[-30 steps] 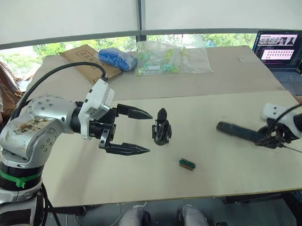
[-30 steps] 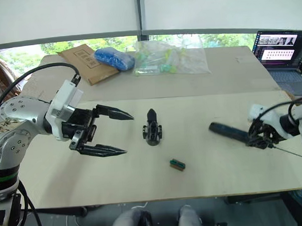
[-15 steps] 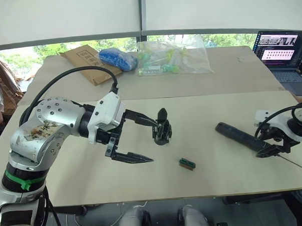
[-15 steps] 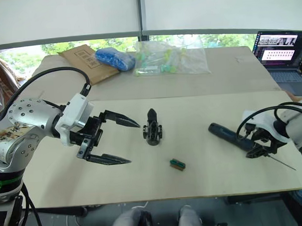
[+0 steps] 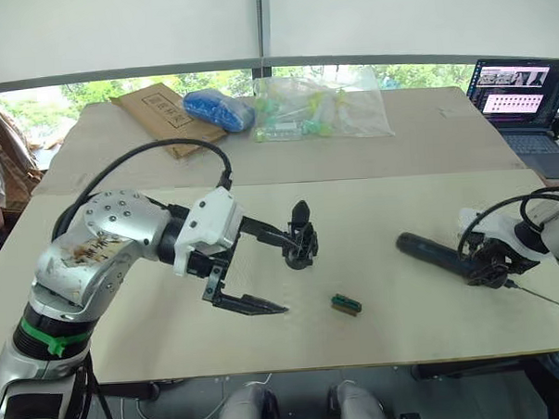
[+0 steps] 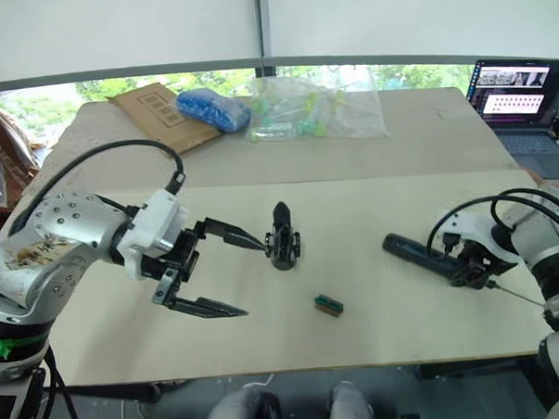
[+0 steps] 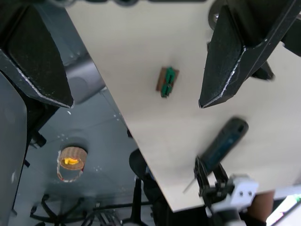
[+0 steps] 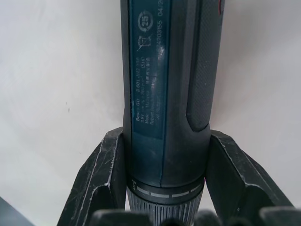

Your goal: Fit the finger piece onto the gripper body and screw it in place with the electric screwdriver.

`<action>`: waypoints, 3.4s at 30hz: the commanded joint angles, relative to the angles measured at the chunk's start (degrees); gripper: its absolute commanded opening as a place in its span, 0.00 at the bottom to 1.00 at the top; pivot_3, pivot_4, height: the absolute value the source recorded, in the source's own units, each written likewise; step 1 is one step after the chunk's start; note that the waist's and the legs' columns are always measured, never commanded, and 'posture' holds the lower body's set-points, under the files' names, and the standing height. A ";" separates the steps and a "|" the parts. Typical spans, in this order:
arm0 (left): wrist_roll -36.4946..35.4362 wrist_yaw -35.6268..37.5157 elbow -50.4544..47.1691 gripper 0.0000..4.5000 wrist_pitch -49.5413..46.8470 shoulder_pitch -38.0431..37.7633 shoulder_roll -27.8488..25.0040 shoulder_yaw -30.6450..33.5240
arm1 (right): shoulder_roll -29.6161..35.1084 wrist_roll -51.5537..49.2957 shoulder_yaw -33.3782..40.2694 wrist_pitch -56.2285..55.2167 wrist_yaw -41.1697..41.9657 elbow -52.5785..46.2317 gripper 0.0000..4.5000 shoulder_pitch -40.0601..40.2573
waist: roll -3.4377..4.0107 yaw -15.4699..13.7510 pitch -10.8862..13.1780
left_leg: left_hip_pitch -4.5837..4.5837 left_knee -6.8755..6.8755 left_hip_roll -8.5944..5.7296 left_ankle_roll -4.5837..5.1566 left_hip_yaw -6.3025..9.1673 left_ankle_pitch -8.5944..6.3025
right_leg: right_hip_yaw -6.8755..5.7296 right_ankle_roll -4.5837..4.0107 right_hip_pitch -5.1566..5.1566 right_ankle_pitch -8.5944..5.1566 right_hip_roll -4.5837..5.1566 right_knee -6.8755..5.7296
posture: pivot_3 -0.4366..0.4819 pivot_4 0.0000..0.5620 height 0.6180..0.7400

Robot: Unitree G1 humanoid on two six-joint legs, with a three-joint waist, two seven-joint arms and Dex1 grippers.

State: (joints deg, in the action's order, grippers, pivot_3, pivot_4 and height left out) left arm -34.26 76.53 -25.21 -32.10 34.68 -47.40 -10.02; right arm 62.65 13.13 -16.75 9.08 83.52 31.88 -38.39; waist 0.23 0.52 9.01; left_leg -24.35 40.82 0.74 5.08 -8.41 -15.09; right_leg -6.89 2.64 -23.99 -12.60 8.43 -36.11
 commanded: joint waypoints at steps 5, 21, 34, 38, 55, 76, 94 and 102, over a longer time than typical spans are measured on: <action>4.84 -1.84 2.15 1.00 5.93 -6.83 2.25 -1.40 | -4.19 -23.52 34.12 12.59 -10.19 -35.53 0.43 22.90 | 0.05 -0.29 0.02 | -0.05 -0.02 0.07 -0.03 -0.01 0.02 | 0.03 -0.04 -0.09 0.00 -0.01 -0.09 | 0.48 0.27 0.93; 15.21 -3.58 23.11 1.00 25.37 -14.16 16.61 -6.26 | -43.84 -53.60 46.96 25.34 -48.01 -84.21 0.43 45.82 | 0.06 -1.41 -0.05 | -0.03 0.00 -0.01 0.03 0.09 -0.02 | 0.07 -0.10 -0.07 0.06 0.00 -0.11 | 0.48 0.27 0.93; 17.32 4.59 34.18 1.00 33.12 -10.80 19.26 -7.74 | -39.95 -50.65 33.91 18.44 -49.10 -85.39 0.43 45.14 | 0.06 -1.17 -0.06 | -0.02 -0.01 -0.01 0.06 0.07 -0.04 | 0.06 -0.11 -0.10 0.04 -0.02 -0.09 | 0.48 0.27 0.93; 17.75 5.05 36.51 1.00 34.63 -9.86 20.16 -7.41 | -38.06 -52.58 33.90 18.96 -51.48 -86.79 0.43 44.44 | 0.04 -1.28 -0.07 | -0.03 0.00 0.00 0.06 0.09 -0.04 | 0.05 -0.11 -0.10 0.04 -0.02 -0.09 | 0.48 0.27 0.93; 20.41 3.55 42.14 1.00 40.36 -8.00 23.31 -7.18 | -36.75 -56.63 34.90 19.50 -55.89 -84.84 0.43 46.52 | 0.02 -1.28 -0.07 | -0.05 0.02 0.00 0.13 0.10 -0.08 | 0.05 -0.11 -0.08 0.05 -0.01 -0.08 | 0.48 0.27 0.93; 21.29 2.80 43.27 1.00 41.36 -7.57 24.69 -7.21 | -33.99 -55.62 31.99 19.38 -58.11 -85.20 0.43 45.91 | 0.01 -1.22 -0.08 | -0.05 0.02 0.01 0.17 0.10 -0.10 | 0.06 -0.11 -0.08 0.05 0.00 -0.07 | 0.48 0.27 0.93; 21.12 2.76 41.91 1.00 40.37 -8.07 24.63 -7.19 | -32.98 -55.28 33.70 17.78 -55.81 -82.15 0.43 46.76 | 0.01 -1.26 -0.07 | -0.05 0.03 0.00 0.18 0.10 -0.11 | 0.05 -0.10 -0.08 0.05 0.01 -0.07 | 0.48 0.27 0.93; 21.25 2.53 41.69 1.00 39.51 -7.77 25.21 -7.37 | -33.31 -54.97 31.94 18.29 -57.08 -81.76 0.43 45.15 | 0.01 -1.29 -0.07 | -0.06 0.03 0.01 0.18 0.11 -0.11 | 0.04 -0.10 -0.08 0.05 0.01 -0.06 | 0.48 0.27 0.93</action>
State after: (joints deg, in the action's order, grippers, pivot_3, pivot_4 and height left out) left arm -12.42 79.31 18.37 7.35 26.65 -22.44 -17.69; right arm 29.63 -41.64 14.28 29.88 26.84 -48.24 7.58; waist 0.24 -0.76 8.94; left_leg -24.41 40.85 0.74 5.26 -8.31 -15.20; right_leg -6.85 2.54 -24.06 -12.54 8.44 -36.17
